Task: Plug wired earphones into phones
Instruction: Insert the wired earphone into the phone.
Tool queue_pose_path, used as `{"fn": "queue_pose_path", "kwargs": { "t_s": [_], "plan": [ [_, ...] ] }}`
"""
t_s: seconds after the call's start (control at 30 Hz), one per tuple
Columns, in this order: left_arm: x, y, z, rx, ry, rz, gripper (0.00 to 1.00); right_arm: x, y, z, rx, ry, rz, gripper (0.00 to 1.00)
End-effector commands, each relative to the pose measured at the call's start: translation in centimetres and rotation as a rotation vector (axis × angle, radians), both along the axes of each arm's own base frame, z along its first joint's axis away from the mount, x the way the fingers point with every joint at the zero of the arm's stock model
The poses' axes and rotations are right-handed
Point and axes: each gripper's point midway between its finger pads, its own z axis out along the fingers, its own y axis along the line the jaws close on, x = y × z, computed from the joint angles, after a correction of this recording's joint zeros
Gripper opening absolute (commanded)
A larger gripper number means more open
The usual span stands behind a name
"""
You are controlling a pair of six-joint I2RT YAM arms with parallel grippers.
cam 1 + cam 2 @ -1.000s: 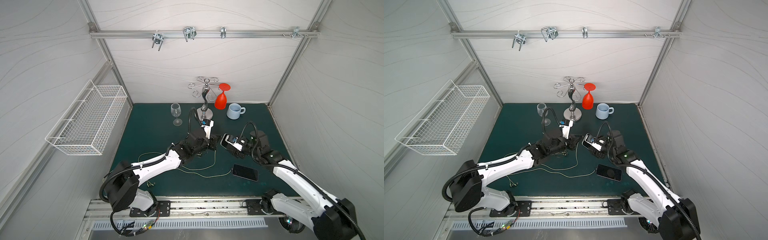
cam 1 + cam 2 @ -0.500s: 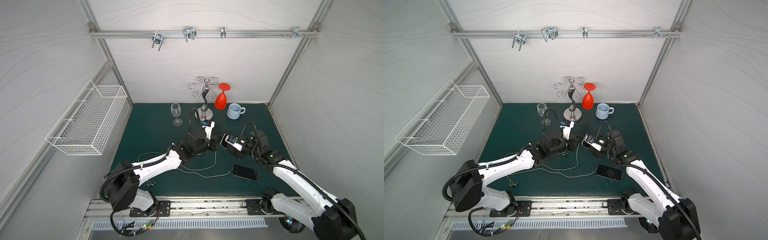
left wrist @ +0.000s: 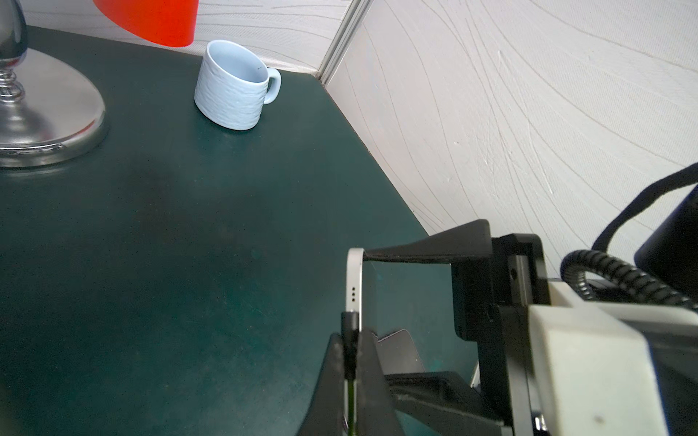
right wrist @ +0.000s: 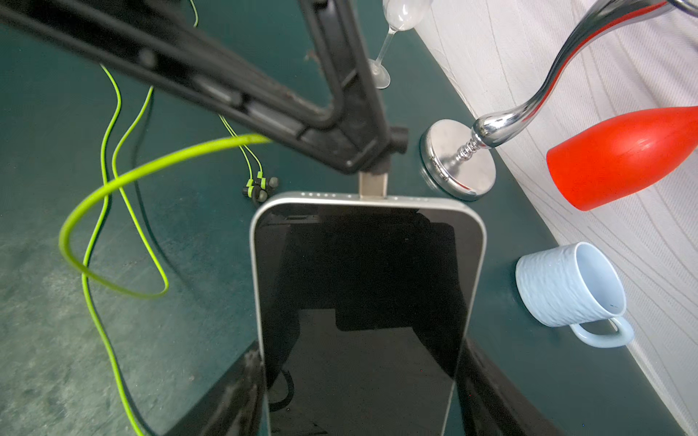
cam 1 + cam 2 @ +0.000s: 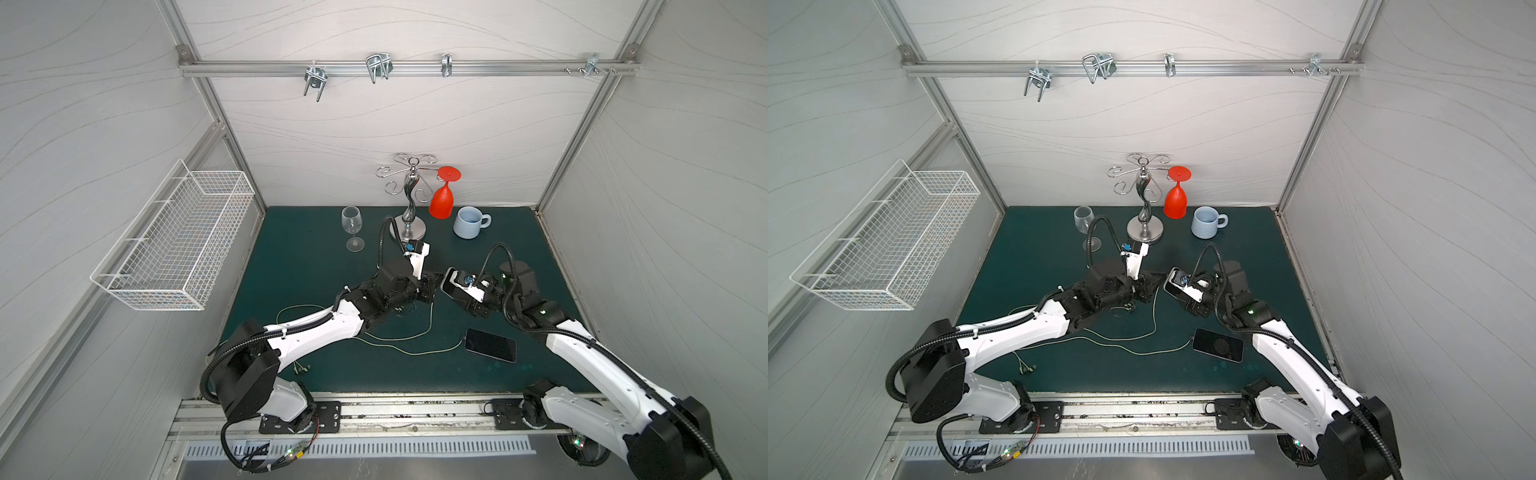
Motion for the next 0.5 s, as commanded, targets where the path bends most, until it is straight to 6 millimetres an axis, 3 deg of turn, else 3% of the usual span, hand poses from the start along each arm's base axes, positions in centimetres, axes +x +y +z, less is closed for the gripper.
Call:
{"fn": "queue_pose_path", "kwargs": {
  "t_s": [0.0,0.3,0.47],
  "plan": [
    [0.1,-0.9,0.9,-0.024,-0.005,-0.022,0.00,0.0,0.7,2.2,0.030,-0.092,0.039,0.65],
    [-0.4,-1.0,-0.1,0.032,0.013,-0.061,0.00,0.1,0.7,2.6,0.008,-0.128,0.061,0.64],
    [-0.8,-2.4,-0.5,0.038,0.038,-0.128,0.00,-0.3,1.0,3.2,-0.004,-0.159,0.106,0.64]
  ]
}}
